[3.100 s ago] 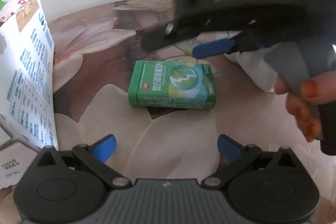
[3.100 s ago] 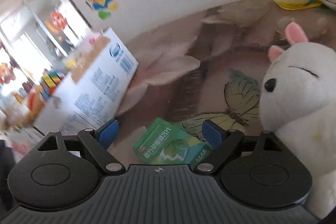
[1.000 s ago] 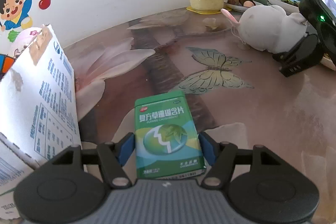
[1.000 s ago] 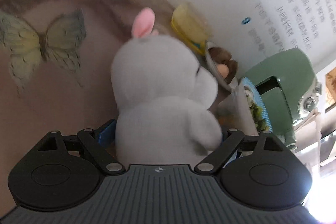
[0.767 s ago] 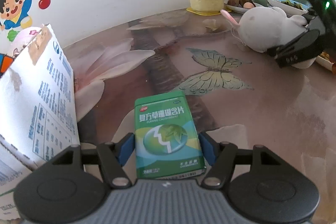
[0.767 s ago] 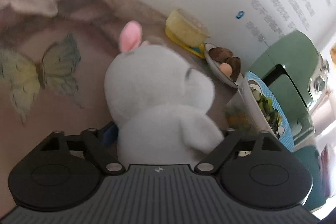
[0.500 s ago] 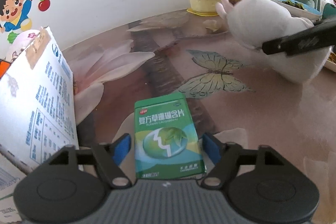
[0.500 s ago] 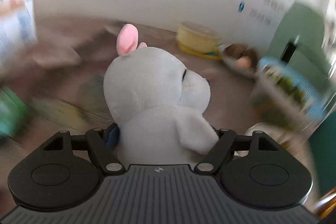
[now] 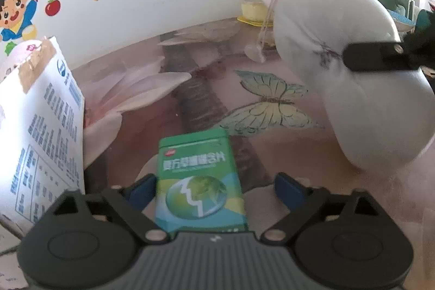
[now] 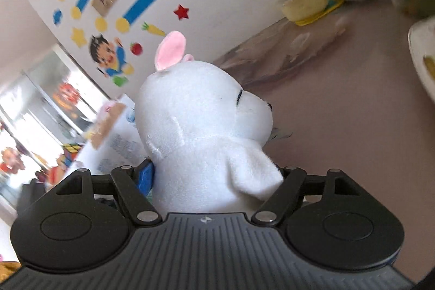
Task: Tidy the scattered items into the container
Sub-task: 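Lift the green box with the left tool while the right tool carries the rabbit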
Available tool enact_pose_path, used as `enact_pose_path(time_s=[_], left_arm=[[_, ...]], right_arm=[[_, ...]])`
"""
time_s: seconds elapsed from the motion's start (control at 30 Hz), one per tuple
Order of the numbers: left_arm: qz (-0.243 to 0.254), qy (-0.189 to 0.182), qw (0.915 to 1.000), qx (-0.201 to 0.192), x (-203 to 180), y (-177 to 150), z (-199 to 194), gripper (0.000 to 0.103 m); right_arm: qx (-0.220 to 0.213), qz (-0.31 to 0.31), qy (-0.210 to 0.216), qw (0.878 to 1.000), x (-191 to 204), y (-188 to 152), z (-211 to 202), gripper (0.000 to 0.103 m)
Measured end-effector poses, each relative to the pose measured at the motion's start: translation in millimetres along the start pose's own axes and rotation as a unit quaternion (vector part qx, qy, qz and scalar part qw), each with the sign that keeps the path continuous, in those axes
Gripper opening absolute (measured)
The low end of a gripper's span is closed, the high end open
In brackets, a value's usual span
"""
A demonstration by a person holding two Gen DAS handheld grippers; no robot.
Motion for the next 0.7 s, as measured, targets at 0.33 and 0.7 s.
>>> enact_pose_path(time_s=[0.33, 0.7], left_arm=[[0.021, 0.007, 0.9998, -0.005, -5, 3, -5, 0.066], [-0.011, -0.010, 0.9998, 0.009, -3, 0, -13, 0.065]], right_arm=[[0.004, 0.053, 0.049, 0.997, -22, 1, -8, 0.100], [0.041, -0.028, -0.008, 0.999, 10, -1, -7, 0.102]])
Point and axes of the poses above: each gripper's, at about its wrist camera, not at the fingertips, and z roughly the way its jaws point, x to its left, y to its top, the point moved 3 cm from there along z, roughly the way its jaws point, and after that the axes turned 2 degrees about z, right-handed, at the moved point
